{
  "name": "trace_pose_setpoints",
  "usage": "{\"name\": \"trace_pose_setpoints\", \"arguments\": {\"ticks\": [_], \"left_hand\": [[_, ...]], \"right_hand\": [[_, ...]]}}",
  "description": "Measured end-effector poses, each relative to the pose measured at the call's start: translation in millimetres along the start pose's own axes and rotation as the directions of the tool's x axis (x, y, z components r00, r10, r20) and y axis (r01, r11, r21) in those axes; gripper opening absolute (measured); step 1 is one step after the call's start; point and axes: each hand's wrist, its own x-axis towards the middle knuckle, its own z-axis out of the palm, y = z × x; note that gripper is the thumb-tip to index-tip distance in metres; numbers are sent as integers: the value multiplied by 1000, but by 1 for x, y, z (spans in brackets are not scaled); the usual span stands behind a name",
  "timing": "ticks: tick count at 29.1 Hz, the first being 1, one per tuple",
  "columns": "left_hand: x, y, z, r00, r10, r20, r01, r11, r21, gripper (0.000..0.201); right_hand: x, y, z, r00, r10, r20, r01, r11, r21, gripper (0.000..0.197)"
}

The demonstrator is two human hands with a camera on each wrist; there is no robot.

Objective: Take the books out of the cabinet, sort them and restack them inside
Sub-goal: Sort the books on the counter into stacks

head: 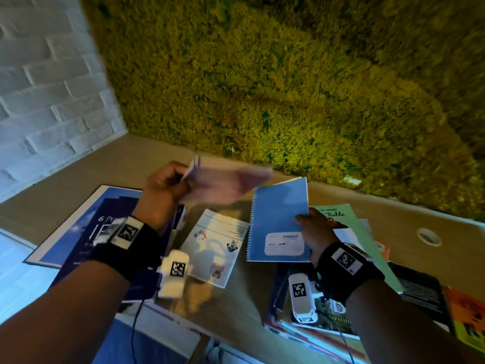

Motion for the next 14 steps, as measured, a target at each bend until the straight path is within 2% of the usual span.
{"name": "trace_pose_setpoints", "arguments": {"ticks": [3, 5, 7, 9, 10, 12, 13, 14], "left_hand": [[-30, -55, 3, 989, -135, 60, 124, 979, 164, 43], [-50, -89, 8, 960, -275, 42, 254, 929, 270, 32], [-62, -123, 7, 896, -444, 2, 436, 882, 180, 15], [-70, -139, 5, 777, -625, 68, 628, 778, -19, 9], [-73, -135, 6, 750, -656, 87, 661, 748, -59, 17], [-75, -128, 10, 765, -643, 40, 644, 764, -39, 40], [-77, -120, 12, 746, -657, 108, 665, 745, -55, 49], [-79, -109, 14, 708, -685, 169, 704, 704, -92, 52]], "right_hand": [[-6, 2, -2, 999, 29, -25, -27, 997, 79, 13], [-7, 4, -3, 999, 42, -33, -39, 995, 86, 11], [-10, 5, -3, 999, 37, -21, -36, 999, 39, 11], [-11, 2, -4, 998, 47, -41, -46, 999, 17, 13], [-10, 1, -5, 997, 44, -62, -43, 999, 16, 16], [-10, -4, -5, 995, 32, -94, -27, 998, 59, 21], [-11, -7, -5, 995, 25, -94, -16, 995, 95, 21], [-12, -10, -4, 996, 16, -82, -5, 991, 135, 21]]}}
